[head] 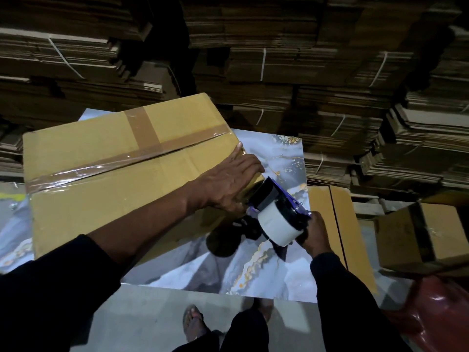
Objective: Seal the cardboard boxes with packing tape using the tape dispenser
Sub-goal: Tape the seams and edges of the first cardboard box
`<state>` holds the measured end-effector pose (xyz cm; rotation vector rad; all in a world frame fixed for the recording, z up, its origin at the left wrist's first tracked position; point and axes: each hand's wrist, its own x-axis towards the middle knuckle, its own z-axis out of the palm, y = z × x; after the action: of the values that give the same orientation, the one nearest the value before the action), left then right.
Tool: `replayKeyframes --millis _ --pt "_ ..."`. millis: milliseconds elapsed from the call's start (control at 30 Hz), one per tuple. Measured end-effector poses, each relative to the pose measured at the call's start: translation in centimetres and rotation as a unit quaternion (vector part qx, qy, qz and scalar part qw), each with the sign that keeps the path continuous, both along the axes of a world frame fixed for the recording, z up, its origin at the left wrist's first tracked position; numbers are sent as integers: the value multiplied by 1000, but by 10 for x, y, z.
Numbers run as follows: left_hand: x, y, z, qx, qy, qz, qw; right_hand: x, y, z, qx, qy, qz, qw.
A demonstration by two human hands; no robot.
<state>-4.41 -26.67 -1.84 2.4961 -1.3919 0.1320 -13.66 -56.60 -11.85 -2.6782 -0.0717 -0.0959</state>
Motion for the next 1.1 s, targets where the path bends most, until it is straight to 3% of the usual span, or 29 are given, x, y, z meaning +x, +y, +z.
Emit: replayKeyframes --millis 233,400,500,633,700,833,933,1100 --pt "2 -1 -1 6 6 -3 1000 16 -6 25 -23 -41 -41 998" --pt "5 -1 1 -11 22 3 1000 11 -11 -8 0 77 -38 996" --pt "9 -1 2 -10 30 13 999 9 -22 -49 139 166 -54 975" --pt "11 0 2 1 39 14 999 -4 7 -5 270 200 -29 941" --pt "11 0 2 3 36 18 999 -2 6 0 270 208 -42 939" --pt "10 -1 3 -9 33 10 999 22 -26 -34 159 150 -2 976" --pt "10 -1 2 -9 30 11 999 26 -17 5 67 95 -37 992" --pt "9 -1 3 -6 32 14 999 23 -10 10 73 80 -62 992"
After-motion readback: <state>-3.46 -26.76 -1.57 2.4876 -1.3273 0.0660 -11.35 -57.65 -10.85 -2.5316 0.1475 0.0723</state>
